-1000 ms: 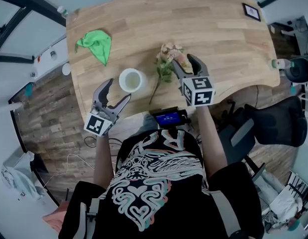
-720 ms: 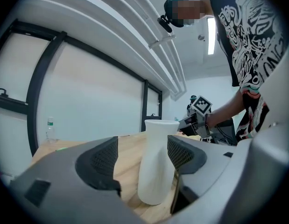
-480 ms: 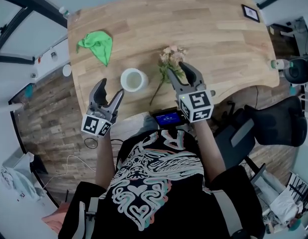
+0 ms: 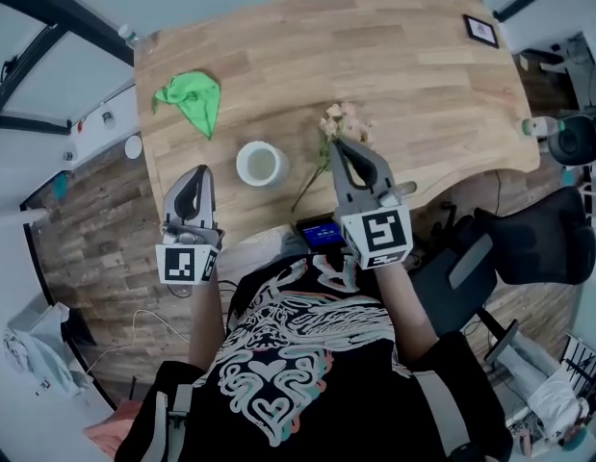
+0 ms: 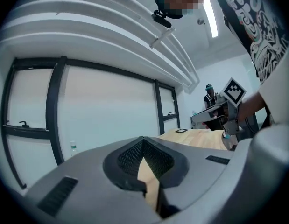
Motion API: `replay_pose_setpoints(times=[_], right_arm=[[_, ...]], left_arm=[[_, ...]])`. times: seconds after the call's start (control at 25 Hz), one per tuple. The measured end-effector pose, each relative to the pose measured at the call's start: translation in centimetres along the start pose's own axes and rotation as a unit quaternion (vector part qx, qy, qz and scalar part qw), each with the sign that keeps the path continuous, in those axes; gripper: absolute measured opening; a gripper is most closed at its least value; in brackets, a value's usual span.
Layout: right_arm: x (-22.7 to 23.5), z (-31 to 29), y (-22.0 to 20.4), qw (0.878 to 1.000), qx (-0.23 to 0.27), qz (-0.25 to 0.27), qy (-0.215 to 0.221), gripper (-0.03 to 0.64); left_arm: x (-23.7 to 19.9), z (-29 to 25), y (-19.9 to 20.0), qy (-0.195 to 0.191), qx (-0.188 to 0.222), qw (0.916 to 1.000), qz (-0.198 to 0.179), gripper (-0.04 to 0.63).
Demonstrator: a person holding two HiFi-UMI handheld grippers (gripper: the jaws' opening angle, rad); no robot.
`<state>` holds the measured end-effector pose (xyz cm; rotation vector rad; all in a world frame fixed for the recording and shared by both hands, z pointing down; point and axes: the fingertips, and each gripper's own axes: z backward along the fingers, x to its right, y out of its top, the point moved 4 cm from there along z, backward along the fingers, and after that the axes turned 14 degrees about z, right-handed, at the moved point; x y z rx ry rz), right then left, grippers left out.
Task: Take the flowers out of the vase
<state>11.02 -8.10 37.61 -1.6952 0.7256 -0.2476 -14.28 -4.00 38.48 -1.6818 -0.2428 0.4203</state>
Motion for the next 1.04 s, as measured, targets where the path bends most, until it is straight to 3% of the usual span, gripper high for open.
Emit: replay_pose_setpoints(times=[0.24, 1.04], right_arm=[[-0.3, 0.3, 3.1, 1.0, 0.012, 0.008, 0.004, 0.005], [0.2, -0.2, 3.6, 1.0, 0.023, 0.01, -0.001, 0.005]], left_arm=[[0.5, -0.4, 1.9, 0.014, 0.007, 0.9999, -0.007, 0.002], [0.2, -0.5, 3.6, 0.021, 0.016, 0.9996, 0.004, 0.0]])
